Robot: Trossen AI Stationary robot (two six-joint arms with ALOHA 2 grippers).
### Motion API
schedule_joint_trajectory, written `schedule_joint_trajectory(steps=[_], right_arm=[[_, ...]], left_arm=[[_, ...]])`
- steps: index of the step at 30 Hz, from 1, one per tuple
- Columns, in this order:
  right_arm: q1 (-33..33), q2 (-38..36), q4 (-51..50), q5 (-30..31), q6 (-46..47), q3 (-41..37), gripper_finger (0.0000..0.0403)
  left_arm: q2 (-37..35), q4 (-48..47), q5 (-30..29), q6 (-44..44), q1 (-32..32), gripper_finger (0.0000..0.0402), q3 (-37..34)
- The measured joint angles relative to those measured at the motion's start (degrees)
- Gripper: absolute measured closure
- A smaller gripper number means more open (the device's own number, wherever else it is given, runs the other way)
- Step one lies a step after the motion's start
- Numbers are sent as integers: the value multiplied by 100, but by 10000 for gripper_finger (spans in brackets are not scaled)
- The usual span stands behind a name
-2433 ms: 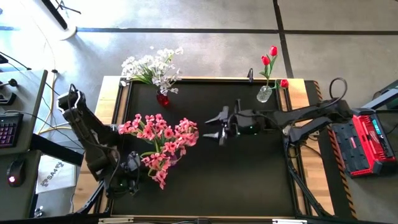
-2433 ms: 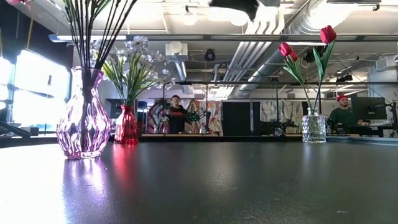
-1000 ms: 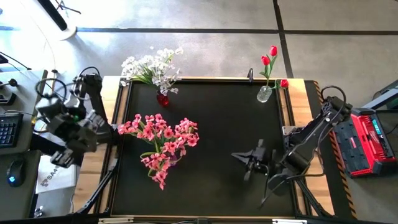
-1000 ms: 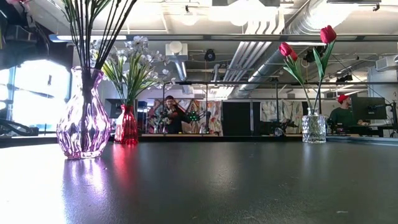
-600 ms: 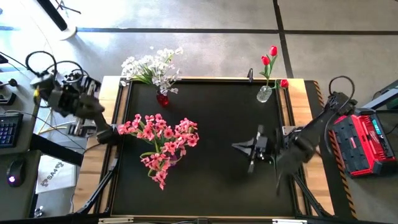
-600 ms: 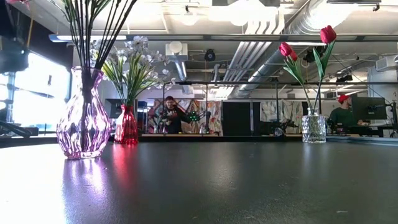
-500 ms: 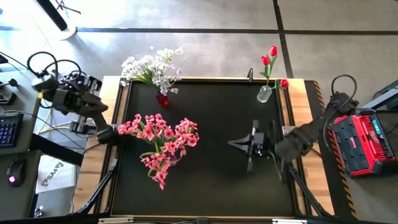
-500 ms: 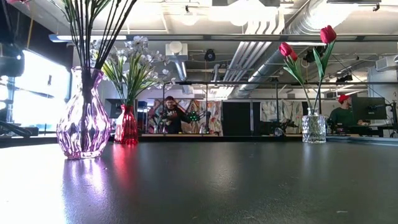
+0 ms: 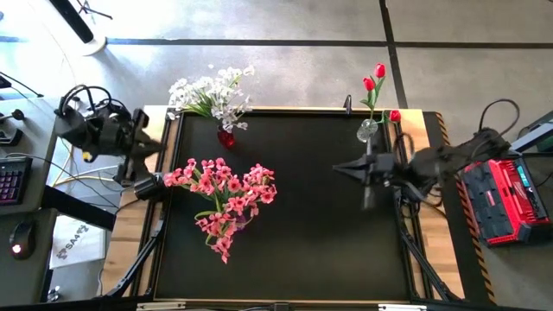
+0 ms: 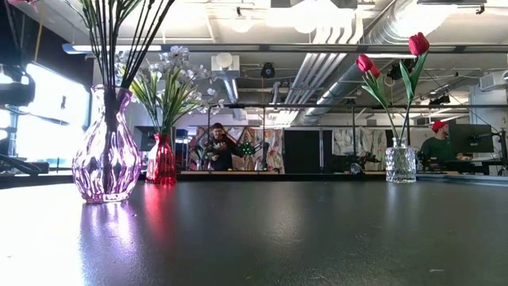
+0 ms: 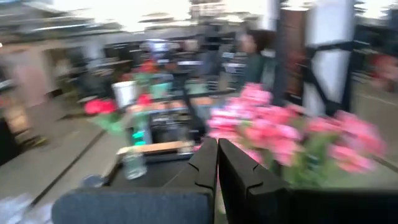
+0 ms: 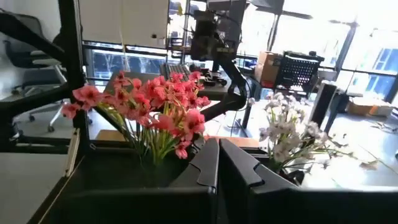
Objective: Sort flowers into vase by color
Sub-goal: Return to Home Position
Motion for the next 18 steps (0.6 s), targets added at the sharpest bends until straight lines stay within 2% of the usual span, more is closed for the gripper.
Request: schedule_joint_trajectory(steps=[3, 5, 10, 12, 14, 18], right_arm=[[-171, -337, -360, -172, -39, 0, 403], [-366, -461, -446, -468, -34, 0, 403], [-960, -575, -449, -1374, -152, 0, 403], [-1163, -572, -461, -1646, -158, 0, 403], [-1335, -537, -473, -1896, -190, 0, 403], [-1621, -500, -447, -2279, -193, 0, 403]], left_arm=[[-84, 27, -782, -162, -32, 401, 4], [-152, 21, -1062, -166, -103, 401, 1], [-270, 72, -1025, -355, -337, 401, -3], [-222, 401, -1069, -199, -521, 401, -191], [-179, 1153, -1029, 225, -673, 401, -507], [-173, 3485, -563, 1500, -740, 401, -1095]])
